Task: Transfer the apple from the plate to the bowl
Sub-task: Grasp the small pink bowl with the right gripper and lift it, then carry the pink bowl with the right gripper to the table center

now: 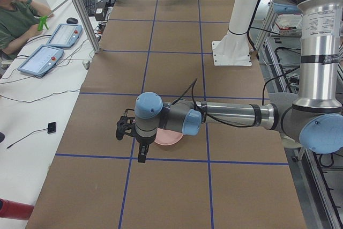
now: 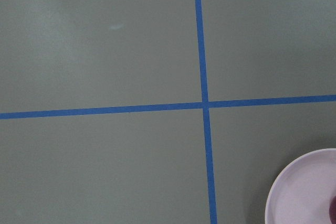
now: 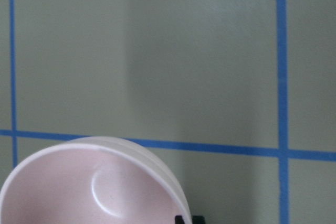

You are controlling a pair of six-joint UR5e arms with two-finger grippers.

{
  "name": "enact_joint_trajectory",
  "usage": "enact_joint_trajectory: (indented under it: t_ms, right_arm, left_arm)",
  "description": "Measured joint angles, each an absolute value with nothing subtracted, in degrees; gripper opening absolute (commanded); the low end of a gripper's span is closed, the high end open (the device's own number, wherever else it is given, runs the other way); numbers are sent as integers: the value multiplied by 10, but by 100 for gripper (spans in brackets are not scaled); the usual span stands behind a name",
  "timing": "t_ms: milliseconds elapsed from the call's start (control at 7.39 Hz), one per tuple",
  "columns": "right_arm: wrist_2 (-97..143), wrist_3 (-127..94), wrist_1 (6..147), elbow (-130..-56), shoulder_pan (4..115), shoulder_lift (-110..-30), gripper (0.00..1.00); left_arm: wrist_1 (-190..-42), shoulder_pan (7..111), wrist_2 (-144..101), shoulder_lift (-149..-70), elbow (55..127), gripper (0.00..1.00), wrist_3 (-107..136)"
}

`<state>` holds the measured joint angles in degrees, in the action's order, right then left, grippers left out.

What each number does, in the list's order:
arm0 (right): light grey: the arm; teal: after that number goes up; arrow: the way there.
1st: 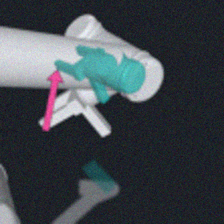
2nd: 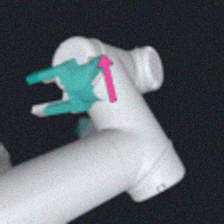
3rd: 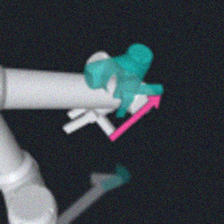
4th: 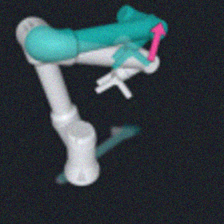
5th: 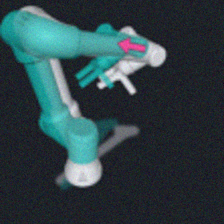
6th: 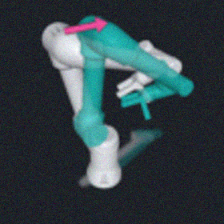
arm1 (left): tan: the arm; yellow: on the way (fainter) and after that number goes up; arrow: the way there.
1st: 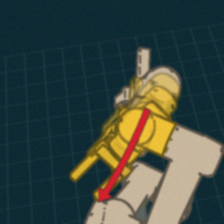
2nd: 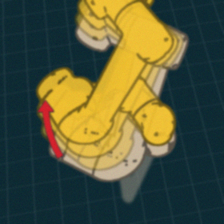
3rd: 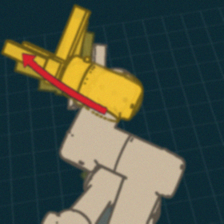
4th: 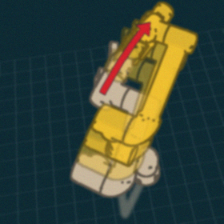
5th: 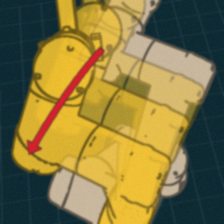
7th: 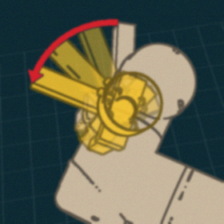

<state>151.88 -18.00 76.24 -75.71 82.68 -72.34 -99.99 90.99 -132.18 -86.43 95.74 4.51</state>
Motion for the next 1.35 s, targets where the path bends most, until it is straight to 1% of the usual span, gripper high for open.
enact_joint_trajectory:
  t_ms: [406,676,947,1353]
  right_arm:
    - [1452,-421,764,-830,667,-604,0]
    - [1363,-556,767,-850,550,-537,0]
    - [1306,-608,793,-851,478,-495,0]
    - [1247,-629,804,-811,418,-454,0]
  left_arm:
    - [-1002,908,-1323,-866,955,98,45]
    - [-1000,907,-1323,-870,949,98,45]
    - [-999,906,-1329,-873,937,98,45]
    - [-1002,905,-1345,-872,936,98,43]
